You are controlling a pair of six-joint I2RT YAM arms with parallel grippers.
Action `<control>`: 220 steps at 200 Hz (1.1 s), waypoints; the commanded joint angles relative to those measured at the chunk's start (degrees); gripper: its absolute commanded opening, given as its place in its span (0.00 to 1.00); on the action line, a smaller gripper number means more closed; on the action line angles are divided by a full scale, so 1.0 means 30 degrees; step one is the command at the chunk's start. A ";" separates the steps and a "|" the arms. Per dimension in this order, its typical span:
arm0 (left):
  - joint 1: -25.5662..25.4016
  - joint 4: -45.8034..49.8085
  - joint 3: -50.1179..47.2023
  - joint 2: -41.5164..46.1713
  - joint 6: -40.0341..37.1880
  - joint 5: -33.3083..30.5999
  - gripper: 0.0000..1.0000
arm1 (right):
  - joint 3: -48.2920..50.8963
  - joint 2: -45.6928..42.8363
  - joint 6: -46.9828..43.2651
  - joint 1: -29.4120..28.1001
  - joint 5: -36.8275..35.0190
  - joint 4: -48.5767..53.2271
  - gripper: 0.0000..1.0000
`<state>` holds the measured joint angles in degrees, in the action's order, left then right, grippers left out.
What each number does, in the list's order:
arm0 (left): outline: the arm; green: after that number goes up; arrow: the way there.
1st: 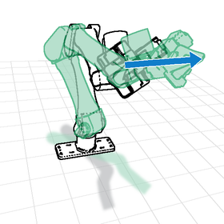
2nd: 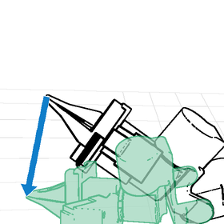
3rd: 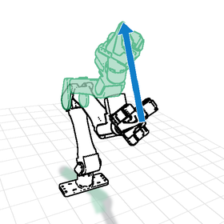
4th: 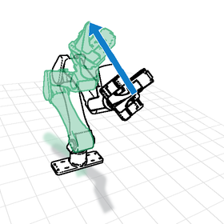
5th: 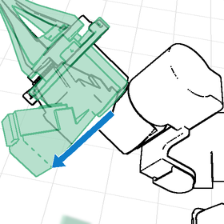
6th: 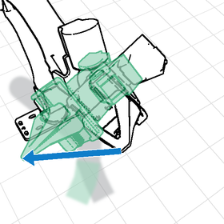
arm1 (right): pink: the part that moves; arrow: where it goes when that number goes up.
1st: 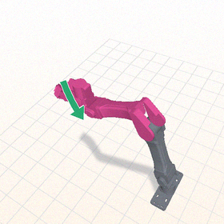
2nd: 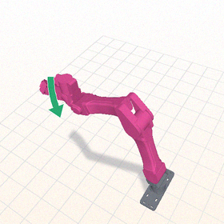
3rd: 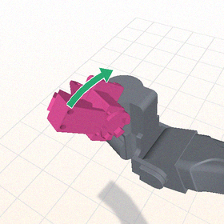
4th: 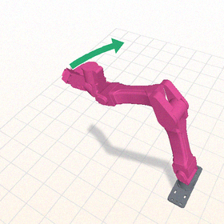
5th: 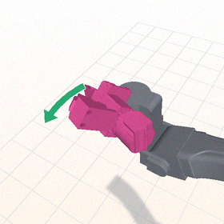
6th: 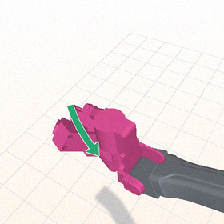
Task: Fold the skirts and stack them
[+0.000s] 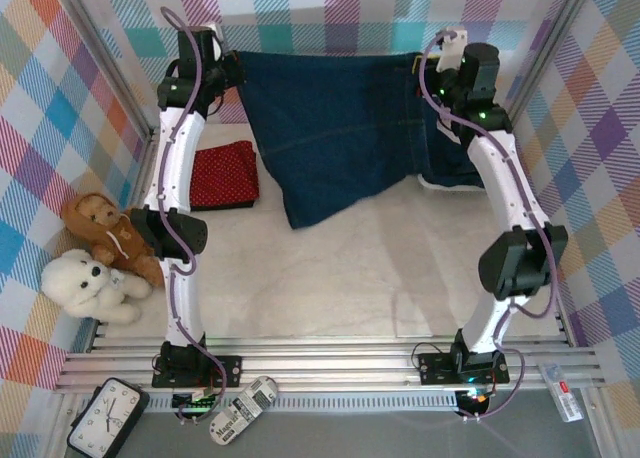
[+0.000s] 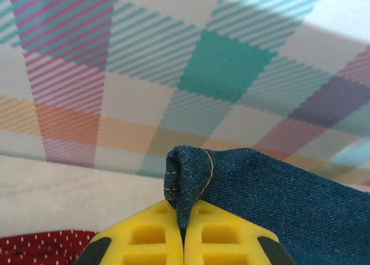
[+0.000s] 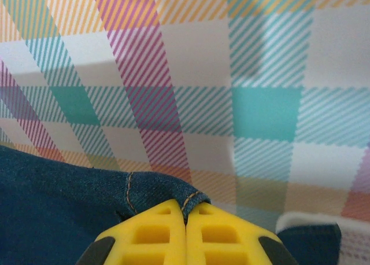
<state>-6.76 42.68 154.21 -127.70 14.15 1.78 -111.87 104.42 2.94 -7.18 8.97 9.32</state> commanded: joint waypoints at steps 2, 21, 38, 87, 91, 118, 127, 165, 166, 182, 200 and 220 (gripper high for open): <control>0.0499 -0.3370 0.1170 0.1793 -0.0821 -0.0153 0.00 | -0.2552 -0.0533 -0.2000 0.0317 0.1596 -0.0203 0.00; 0.0239 -0.2084 0.0884 0.2315 -0.2293 0.0213 0.00 | -0.1259 -0.1354 -0.4630 0.0295 0.2986 0.0607 0.00; -0.0163 -0.0793 -0.1162 0.3272 -0.3077 -0.0481 0.00 | 0.1838 -0.2954 -0.6921 0.0298 0.3703 0.0935 0.00; -0.1683 -1.0614 -2.6057 1.5063 -0.1146 -0.2302 0.05 | 1.6012 -0.9527 -1.2886 -0.0223 0.4423 0.2021 0.27; -0.1717 -1.1167 -2.7754 1.6108 -0.0437 -0.2363 0.16 | 1.6836 -1.0030 -1.2632 -0.0319 0.4449 0.2437 0.40; -0.2052 -1.0152 -3.4835 2.1665 0.2417 -0.3881 1.00 | 2.2834 -1.4019 -0.7424 -0.0566 0.2669 -0.1143 0.99; -0.2052 -0.9224 -3.5534 2.2729 0.2680 -0.3882 1.00 | 2.4539 -1.5377 -0.5280 -0.0540 0.1201 -0.4031 0.99; -0.2075 -0.7051 -3.4404 2.1654 0.3924 -0.1553 1.00 | 2.4491 -1.5850 0.1374 -0.0419 -0.0570 -0.5763 0.99; -0.2078 -0.7093 -3.4349 2.1549 0.3998 -0.1396 1.00 | 2.4417 -1.5778 0.1457 -0.0419 -0.0477 -0.5709 0.99; -0.2316 -0.7542 -3.3178 1.9309 0.5206 0.0660 1.00 | 2.2958 -1.4388 0.4242 -0.0448 0.0735 -0.3414 0.99; -0.3245 -0.7446 -3.1293 1.6343 0.6020 0.2166 1.00 | 2.2320 -1.2798 0.7399 -0.0716 0.1441 -0.2691 0.99; -0.4326 -0.6845 -2.9347 1.3224 0.6228 0.2701 1.00 | 2.2760 -1.1345 0.9138 -0.1257 0.2149 -0.3031 0.99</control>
<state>-15.66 20.69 59.94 -79.13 29.06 3.31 -44.25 65.67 15.62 -9.13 11.77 -1.21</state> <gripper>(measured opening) 0.998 0.990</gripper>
